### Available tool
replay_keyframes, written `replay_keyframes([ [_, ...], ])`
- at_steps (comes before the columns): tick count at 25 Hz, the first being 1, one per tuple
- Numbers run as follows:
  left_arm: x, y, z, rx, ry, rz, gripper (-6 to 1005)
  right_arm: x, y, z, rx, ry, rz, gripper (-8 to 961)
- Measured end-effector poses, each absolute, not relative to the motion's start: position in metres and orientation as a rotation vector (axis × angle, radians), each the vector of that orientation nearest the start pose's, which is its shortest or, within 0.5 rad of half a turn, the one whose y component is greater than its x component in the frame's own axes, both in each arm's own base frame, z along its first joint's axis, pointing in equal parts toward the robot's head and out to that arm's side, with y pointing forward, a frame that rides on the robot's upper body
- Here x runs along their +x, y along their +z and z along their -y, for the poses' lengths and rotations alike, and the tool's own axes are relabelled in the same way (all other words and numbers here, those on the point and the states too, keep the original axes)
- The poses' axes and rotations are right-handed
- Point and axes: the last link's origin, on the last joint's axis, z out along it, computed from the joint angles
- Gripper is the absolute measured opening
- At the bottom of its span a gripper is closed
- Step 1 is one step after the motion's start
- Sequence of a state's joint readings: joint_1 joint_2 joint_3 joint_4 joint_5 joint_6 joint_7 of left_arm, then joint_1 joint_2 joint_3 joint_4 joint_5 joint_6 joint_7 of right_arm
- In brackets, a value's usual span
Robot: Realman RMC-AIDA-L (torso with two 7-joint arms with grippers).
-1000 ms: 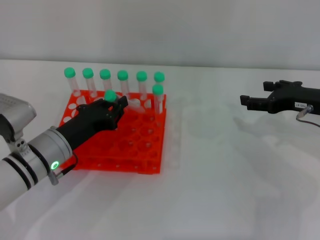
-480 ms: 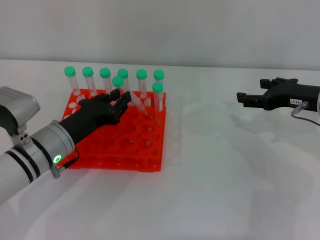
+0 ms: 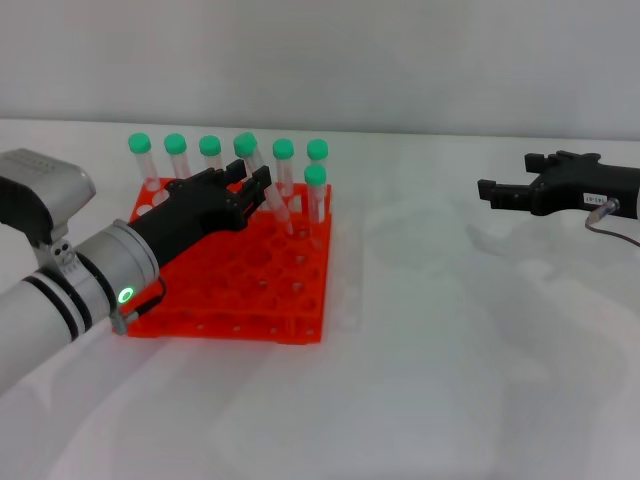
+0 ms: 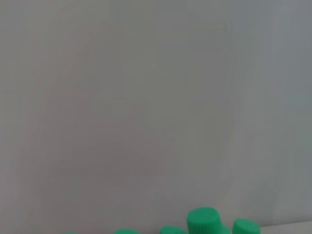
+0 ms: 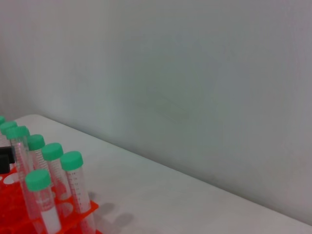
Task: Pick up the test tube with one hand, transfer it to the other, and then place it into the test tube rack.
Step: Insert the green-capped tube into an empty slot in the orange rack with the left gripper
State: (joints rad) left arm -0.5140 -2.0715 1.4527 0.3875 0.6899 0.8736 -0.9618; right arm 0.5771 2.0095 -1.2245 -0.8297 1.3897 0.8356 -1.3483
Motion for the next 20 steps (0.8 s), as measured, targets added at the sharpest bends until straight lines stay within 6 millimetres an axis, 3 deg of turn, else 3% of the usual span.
replay_keyframes([
  [20, -0.2663, -0.0442, -0.3896, -2.088, -0.759, 0.793, 363, 0.2236, 0.0142, -0.4318, -2.312, 0.433, -0.719, 873],
])
